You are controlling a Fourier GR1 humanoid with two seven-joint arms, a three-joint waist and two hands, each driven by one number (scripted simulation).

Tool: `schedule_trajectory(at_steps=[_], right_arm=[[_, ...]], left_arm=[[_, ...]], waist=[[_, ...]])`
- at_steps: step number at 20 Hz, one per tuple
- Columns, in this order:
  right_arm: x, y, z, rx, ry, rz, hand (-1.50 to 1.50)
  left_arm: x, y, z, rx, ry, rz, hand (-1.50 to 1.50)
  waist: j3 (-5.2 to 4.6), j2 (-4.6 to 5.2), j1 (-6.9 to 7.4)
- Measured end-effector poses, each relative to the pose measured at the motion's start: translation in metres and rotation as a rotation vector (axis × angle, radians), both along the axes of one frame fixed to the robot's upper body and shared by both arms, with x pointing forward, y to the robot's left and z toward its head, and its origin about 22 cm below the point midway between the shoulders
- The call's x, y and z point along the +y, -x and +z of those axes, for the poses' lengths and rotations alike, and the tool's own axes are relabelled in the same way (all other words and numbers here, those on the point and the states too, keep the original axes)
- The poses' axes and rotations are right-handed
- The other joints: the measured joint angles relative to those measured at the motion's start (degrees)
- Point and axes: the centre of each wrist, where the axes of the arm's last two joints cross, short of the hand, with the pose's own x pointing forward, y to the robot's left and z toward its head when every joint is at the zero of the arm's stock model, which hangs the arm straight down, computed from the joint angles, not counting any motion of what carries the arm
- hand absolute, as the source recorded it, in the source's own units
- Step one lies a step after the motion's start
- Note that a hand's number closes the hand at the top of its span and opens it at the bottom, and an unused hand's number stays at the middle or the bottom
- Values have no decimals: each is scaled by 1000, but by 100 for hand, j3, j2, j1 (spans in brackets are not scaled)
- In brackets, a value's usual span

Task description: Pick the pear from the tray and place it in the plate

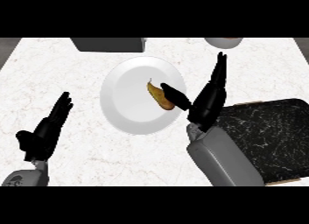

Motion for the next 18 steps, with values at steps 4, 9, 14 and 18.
schedule_trajectory(at_steps=[4, 9, 14, 18], right_arm=[[-12, 39, -22, -33, -48, 14, -150], [-39, 83, -40, -53, -44, 58, -150], [-58, 112, -57, -28, -29, 92, -150], [-66, 124, -68, -12, -26, 98, -150]], left_arm=[[6, 2, -1, 1, -5, 26, 0], [7, 6, 2, 2, -9, 27, 0], [7, 5, 2, 4, -9, 18, 0], [7, 7, 1, 0, -9, 28, 0]], waist=[[-2, -13, -102], [-3, -13, -116], [-4, -9, -114], [-4, -7, -111]])
